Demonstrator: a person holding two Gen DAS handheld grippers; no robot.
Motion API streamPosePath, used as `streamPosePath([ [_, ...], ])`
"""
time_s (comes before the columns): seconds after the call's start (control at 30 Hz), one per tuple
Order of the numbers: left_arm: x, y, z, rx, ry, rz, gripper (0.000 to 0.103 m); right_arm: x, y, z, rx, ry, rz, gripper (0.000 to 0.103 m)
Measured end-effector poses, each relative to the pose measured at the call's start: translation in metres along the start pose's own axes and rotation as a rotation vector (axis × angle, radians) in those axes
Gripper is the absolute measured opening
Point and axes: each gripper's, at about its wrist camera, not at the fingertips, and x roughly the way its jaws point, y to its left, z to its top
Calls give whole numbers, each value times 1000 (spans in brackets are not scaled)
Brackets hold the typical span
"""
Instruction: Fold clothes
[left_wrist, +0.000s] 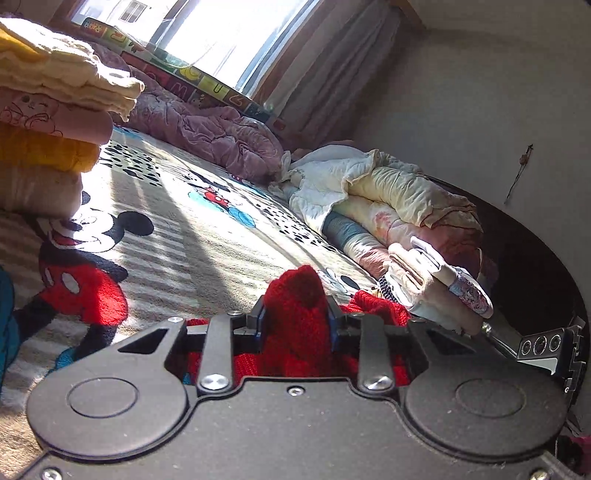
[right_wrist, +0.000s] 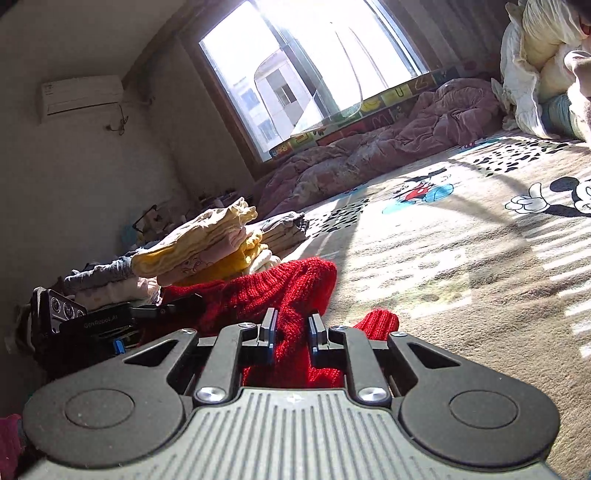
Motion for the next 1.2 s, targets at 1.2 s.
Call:
streamPosePath([
  [1.2, 5, -56, -50, 465, 230, 155, 57, 21, 70, -35, -478, 182, -78, 35],
])
